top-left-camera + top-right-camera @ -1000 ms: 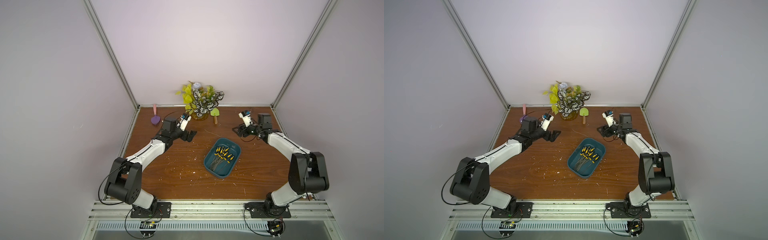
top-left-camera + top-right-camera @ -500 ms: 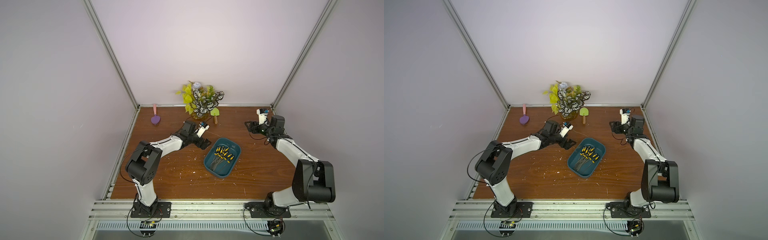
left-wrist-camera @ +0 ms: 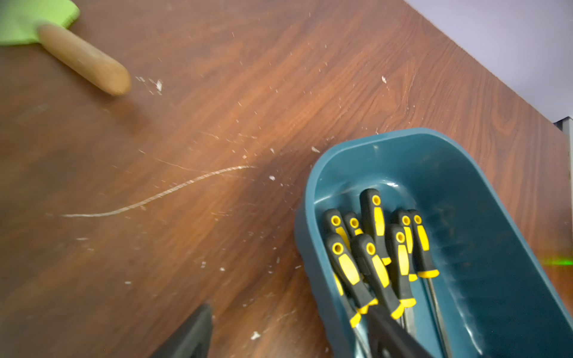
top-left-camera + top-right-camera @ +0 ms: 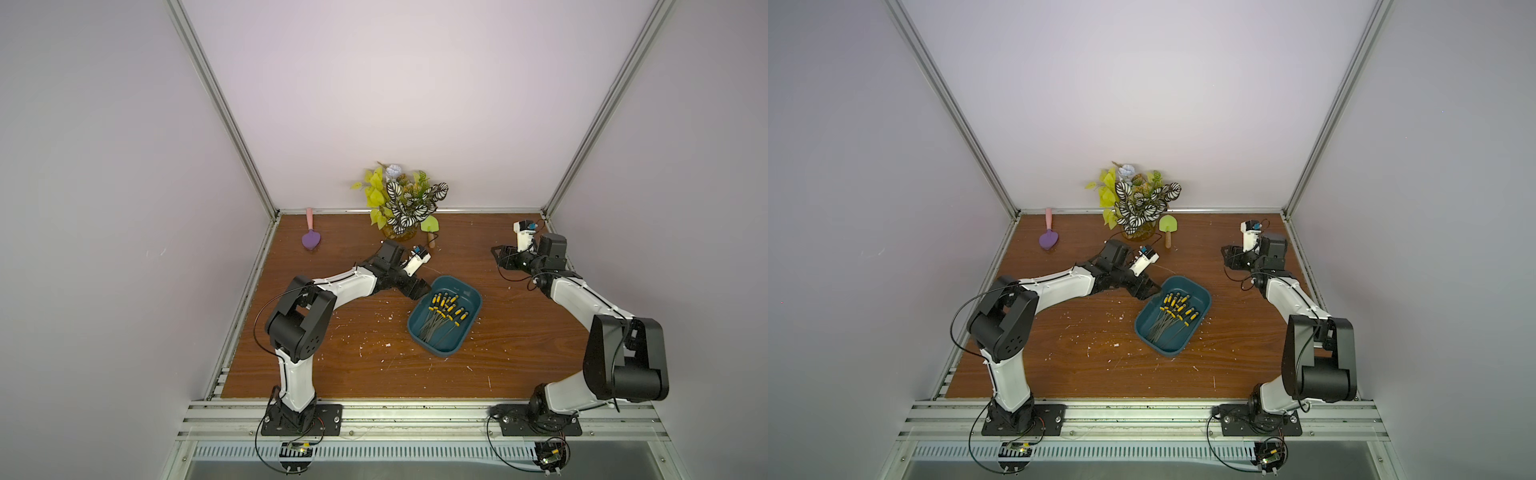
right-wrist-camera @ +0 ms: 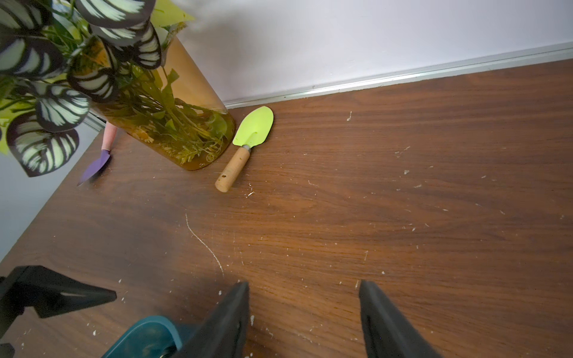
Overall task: Take the file tool out of the storage box
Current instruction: Move the storage box to the center of the board.
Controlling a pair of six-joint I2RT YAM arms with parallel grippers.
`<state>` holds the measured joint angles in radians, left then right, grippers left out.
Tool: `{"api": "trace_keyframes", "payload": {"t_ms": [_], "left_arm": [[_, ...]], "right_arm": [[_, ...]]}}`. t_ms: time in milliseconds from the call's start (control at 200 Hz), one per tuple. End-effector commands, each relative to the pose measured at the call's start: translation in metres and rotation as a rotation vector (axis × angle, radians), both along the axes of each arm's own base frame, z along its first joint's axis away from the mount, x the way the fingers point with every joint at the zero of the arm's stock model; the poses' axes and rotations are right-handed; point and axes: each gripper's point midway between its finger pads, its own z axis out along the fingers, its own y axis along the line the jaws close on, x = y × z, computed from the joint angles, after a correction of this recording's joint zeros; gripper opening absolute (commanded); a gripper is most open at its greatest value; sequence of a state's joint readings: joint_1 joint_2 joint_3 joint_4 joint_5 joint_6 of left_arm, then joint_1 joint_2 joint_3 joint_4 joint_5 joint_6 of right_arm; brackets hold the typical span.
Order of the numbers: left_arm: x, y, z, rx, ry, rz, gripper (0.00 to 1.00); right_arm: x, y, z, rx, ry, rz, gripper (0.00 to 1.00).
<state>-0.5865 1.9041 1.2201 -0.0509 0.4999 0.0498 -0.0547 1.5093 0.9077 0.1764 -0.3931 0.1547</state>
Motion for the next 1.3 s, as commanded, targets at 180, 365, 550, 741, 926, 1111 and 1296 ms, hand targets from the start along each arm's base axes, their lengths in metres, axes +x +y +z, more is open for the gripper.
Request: {"api": "trace_keyframes", "payload": {"t_ms": [180,365,550,741,926,1111,1296], "left_arm": [[-0.007,0.007,-0.014,0.124,0.019,0.015,0.48],[-0.005,0.007,-0.015,0.132,0.025,0.022,0.09],[-0.002,0.018,-0.021,0.205,0.032,0.057,0.0],[0.008,0.042,-0.021,0.273,-0.009,0.198,0.0],[0.022,0.097,-0.012,0.279,-0.041,0.498,0.0],[0.021,0.158,-0.014,0.305,-0.033,0.707,0.0],[0.015,0.201,-0.024,0.341,0.023,0.826,0.01]], "right_arm": [[0.0,-0.007,-0.003,-0.019,0.001,-0.029,0.55],[-0.001,-0.008,-0.001,-0.027,-0.011,-0.034,0.51],[-0.004,-0.009,0.001,-0.032,-0.021,-0.035,0.49],[-0.01,0.004,0.006,-0.013,-0.038,-0.021,0.48],[-0.014,0.037,0.013,-0.006,-0.045,-0.032,0.47],[-0.021,0.1,0.016,0.109,-0.045,0.038,0.5],[-0.02,0.156,0.012,0.173,0.002,0.075,0.51]]}}
